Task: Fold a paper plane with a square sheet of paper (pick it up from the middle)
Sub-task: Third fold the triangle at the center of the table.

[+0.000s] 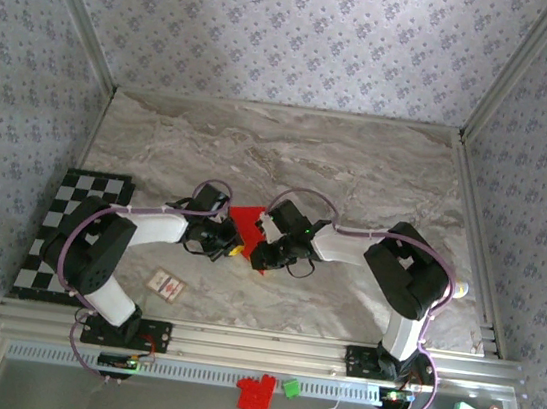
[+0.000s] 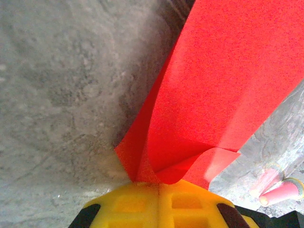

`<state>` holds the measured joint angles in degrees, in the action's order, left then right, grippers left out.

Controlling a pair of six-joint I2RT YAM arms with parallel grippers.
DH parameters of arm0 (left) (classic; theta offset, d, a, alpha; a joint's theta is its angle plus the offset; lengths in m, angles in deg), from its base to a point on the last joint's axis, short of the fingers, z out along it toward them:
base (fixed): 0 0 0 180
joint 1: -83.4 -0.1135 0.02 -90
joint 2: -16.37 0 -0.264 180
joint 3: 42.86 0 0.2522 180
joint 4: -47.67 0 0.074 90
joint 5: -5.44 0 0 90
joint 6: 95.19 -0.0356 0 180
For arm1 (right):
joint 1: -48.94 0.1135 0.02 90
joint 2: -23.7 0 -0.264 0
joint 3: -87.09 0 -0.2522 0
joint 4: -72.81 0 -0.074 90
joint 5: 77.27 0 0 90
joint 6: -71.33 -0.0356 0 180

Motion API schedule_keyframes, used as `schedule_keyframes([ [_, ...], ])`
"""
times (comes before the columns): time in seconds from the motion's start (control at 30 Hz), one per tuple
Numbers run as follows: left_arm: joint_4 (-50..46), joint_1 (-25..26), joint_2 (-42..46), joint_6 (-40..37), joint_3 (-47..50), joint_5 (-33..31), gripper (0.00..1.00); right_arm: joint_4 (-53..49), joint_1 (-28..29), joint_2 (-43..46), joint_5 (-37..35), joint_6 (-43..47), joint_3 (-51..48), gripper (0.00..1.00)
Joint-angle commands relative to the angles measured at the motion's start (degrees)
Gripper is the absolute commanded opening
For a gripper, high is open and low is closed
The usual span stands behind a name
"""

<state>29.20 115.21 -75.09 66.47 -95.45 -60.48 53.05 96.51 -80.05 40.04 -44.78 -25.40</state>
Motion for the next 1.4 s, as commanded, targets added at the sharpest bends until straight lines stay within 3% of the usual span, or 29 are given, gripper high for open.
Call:
schedule_keyframes([
  [0.0,-8.2,-0.7,-3.5,0.4,3.5,-7.2,0.04,-5.5,0.1,1.8,3.1,2.7,-2.4,0.15],
  [0.37,-7.3,-1.1,-3.6,-0.9,3.1,-6.5,0.04,-10.3,0.8,7.4,0.0,4.1,-6.1,0.14],
  [0.57,-7.3,-0.1,-2.9,-2.5,0.8,-5.5,0.05,-3.3,1.4,14.2,-3.5,2.1,-5.5,0.14],
  [0.7,-7.2,0.0,-2.4,-2.6,0.3,-5.4,0.05,-2.5,1.1,11.1,-8.9,0.6,-3.7,0.13],
  [1.0,-5.4,0.1,-0.5,-4.1,-0.9,-3.5,0.07,-1.0,1.1,2.3,-9.0,-0.7,0.0,0.07],
  [1.37,-3.8,2.9,4.0,-10.5,-4.0,-1.9,0.16,-4.0,1.0,0.2,-11.3,-1.0,-0.5,0.05],
])
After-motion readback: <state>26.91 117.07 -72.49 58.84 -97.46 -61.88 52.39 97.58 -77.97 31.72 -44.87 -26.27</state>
